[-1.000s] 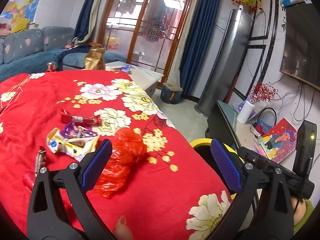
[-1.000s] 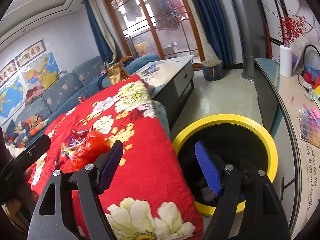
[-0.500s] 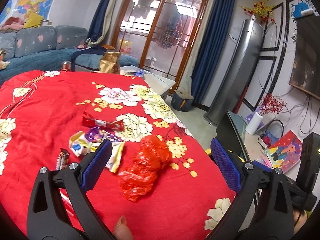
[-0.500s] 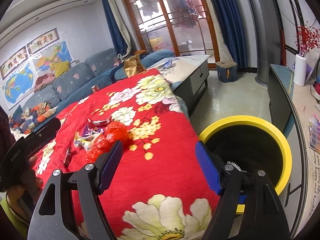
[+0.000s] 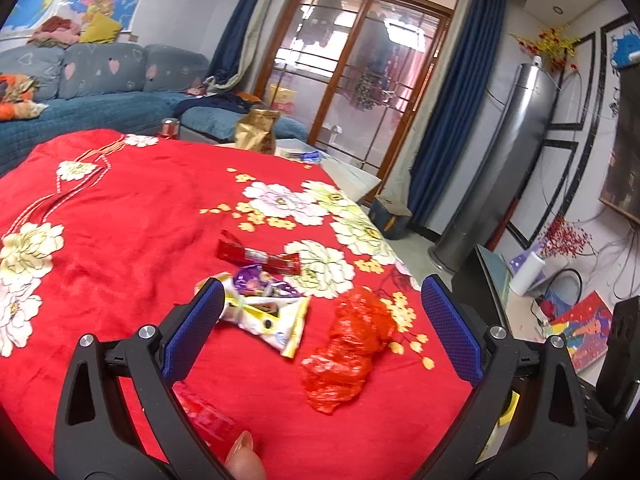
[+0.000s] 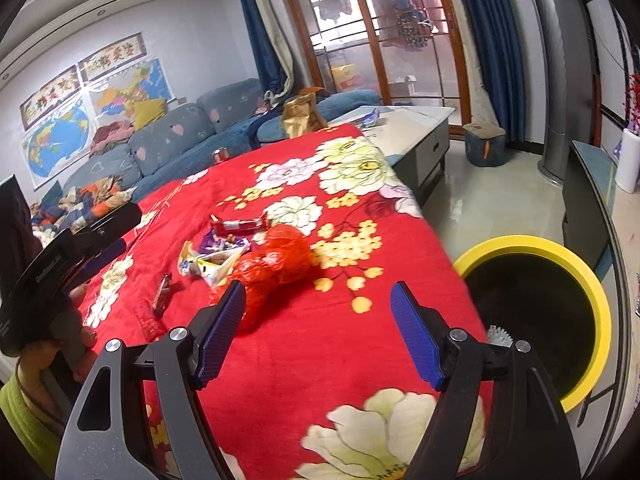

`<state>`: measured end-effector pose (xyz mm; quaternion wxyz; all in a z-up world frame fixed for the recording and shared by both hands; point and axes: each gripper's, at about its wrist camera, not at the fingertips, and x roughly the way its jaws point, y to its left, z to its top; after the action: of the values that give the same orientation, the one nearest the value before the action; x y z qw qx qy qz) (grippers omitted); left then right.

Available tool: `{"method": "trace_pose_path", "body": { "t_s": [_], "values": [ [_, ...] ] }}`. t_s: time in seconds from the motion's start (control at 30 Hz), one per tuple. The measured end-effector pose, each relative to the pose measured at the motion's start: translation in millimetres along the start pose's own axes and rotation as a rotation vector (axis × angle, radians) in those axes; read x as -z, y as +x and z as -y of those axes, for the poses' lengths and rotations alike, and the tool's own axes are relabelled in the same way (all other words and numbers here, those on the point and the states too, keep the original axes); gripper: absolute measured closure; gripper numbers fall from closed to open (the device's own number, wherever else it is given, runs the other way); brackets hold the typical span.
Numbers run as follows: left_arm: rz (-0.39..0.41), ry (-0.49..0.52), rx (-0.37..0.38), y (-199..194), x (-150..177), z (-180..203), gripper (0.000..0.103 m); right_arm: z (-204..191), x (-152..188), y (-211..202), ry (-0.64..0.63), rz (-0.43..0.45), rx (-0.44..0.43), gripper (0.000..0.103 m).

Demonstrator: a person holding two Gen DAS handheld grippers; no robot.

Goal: Collect trash
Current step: 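Move both open grippers back over the bedspread toward the red bag and wrapper, then grasp the yellow-white snack wrapper with the left gripper while the right gripper grasps the red plastic bag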

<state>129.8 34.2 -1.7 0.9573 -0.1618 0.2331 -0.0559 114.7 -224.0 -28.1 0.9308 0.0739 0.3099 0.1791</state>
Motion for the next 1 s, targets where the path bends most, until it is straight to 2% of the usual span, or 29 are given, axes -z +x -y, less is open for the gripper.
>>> {"method": "trace_pose_path", "body": {
  "t_s": [0.23, 0.57, 0.8, 1.0],
  "values": [
    [-0.014, -0.034, -0.036, 4.0, -5.4, -25.3, 0.012, -18.1, -0.7, 12.9, -0.021, -0.02, -0.029, 0.031],
    [-0.097, -0.033, -0.081, 29.2, -17.8, -60.1, 0.013, -38.7, 1.1, 41.7, -0.035, -0.073, -0.048, 0.031],
    [-0.168, -0.033, -0.065, 49.7, -21.0, -75.1, 0.026, -50.3, 0.8, 63.1, -0.038, -0.105, -0.057, 0.031],
    [-0.252, -0.031, -0.04, 71.6, -20.7, -86.7, 0.033, -56.3, -1.8, 86.4, -0.027, -0.139, -0.056, 0.031]
  ]
}}
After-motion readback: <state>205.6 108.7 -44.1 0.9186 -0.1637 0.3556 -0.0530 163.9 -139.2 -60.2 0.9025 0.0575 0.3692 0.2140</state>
